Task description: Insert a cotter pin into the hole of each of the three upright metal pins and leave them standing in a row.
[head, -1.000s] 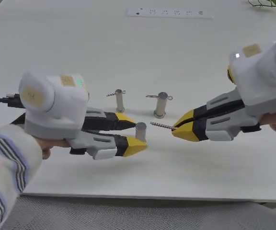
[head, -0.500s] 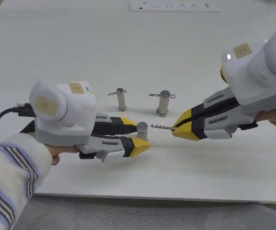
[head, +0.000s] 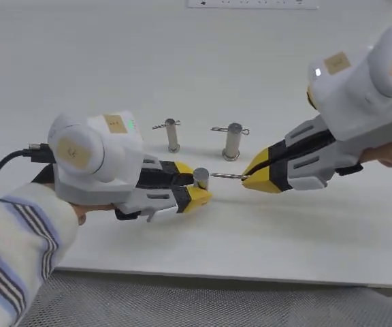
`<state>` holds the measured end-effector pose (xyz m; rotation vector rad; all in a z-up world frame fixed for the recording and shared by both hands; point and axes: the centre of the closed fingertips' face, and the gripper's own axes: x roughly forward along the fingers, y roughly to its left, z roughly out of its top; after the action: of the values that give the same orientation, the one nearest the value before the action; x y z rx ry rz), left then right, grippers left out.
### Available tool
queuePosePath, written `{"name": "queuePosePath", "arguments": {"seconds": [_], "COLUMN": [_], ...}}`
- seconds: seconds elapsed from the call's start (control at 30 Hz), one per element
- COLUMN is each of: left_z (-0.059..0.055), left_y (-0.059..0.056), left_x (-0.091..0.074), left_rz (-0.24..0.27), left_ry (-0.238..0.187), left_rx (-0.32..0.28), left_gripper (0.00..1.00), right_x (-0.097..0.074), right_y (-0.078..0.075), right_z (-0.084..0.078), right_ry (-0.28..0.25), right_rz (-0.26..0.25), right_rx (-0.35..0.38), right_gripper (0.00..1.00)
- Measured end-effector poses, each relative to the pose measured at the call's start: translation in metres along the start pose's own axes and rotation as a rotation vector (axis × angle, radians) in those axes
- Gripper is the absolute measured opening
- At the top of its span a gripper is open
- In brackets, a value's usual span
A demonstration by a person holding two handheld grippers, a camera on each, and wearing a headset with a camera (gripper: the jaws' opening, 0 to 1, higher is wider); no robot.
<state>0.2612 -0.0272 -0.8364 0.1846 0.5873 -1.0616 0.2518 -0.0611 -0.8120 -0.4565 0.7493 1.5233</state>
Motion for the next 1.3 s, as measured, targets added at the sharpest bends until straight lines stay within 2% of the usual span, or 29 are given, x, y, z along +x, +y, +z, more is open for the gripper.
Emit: {"name": "queuePosePath", "arguments": {"seconds": [0.3,0.5,0.6,0.77,0.83,0.93,1.1,1.3], "left_z": [-0.001,-0.001,-0.001,0.000,-0.001,-0.001,-0.001,-0.002], "left_y": [-0.004,-0.005,-0.007,-0.007,-0.006,-0.006,-0.007,-0.007], "left_x": [-0.002,-0.001,0.000,0.000,0.000,0.000,-0.001,-0.001], "left_rz": [-0.067,-0.102,-0.119,-0.129,-0.130,-0.133,-0.132,-0.131], "left_ry": [0.018,0.036,0.044,0.046,0.044,0.049,0.050,0.055], "left_rx": [0.070,0.088,0.101,0.096,0.075,0.080,0.078,0.082], "left_gripper": [0.12,0.12,0.12,0.12,0.12,0.12,0.12,0.12], "right_x": [0.001,0.001,0.002,0.005,0.006,0.007,0.011,0.016], "right_y": [0.004,0.004,0.005,0.005,0.004,0.003,0.004,0.004], "right_z": [0.003,0.001,0.004,0.003,0.003,0.003,0.006,0.009], "right_ry": [0.019,0.033,0.023,0.035,0.031,0.019,0.017,0.004], "right_rz": [0.006,0.016,0.015,0.000,-0.012,-0.034,-0.088,-0.109], "right_rx": [-0.038,-0.054,-0.056,-0.071,-0.051,-0.045,-0.102,-0.108], "right_gripper": [0.04,0.04,0.04,0.04,0.04,0.04,0.04,0.04]}}
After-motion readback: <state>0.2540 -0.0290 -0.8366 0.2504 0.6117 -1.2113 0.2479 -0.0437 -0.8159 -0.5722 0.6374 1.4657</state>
